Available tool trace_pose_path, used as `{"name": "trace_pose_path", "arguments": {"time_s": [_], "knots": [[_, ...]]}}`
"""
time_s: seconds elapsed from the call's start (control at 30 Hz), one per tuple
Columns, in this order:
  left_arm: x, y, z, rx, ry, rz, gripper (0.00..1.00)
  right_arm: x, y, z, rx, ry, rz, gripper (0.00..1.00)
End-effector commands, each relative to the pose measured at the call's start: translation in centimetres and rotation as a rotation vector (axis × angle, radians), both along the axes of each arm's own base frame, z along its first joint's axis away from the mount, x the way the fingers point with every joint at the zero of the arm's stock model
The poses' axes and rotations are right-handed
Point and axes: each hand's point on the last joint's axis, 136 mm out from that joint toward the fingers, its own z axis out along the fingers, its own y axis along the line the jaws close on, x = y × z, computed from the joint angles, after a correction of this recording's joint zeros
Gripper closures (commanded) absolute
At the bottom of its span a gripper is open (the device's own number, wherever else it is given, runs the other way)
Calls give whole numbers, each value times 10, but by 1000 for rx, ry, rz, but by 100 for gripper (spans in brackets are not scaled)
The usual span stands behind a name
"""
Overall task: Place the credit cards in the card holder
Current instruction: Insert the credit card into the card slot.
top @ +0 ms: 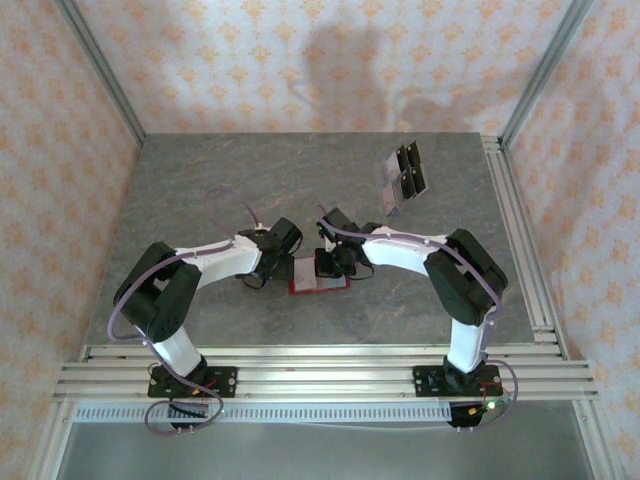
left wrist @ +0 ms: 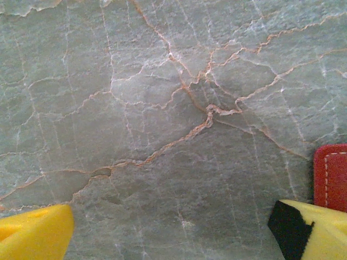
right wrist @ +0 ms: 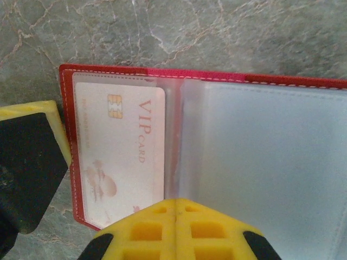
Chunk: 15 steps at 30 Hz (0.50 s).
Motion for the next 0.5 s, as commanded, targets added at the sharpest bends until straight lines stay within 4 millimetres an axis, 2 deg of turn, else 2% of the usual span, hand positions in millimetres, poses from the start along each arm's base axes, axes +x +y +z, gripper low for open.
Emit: {"name": "trace_pose_path", "arguments": {"time_s": [0.0,0.47], "knots": [[1,0,-10,6,14,-7,3,-6,2,-6,-9,14,8,100],[1,-1,-11,4,17,-6,3,-10,6,-21,-7,54,13,100]]}}
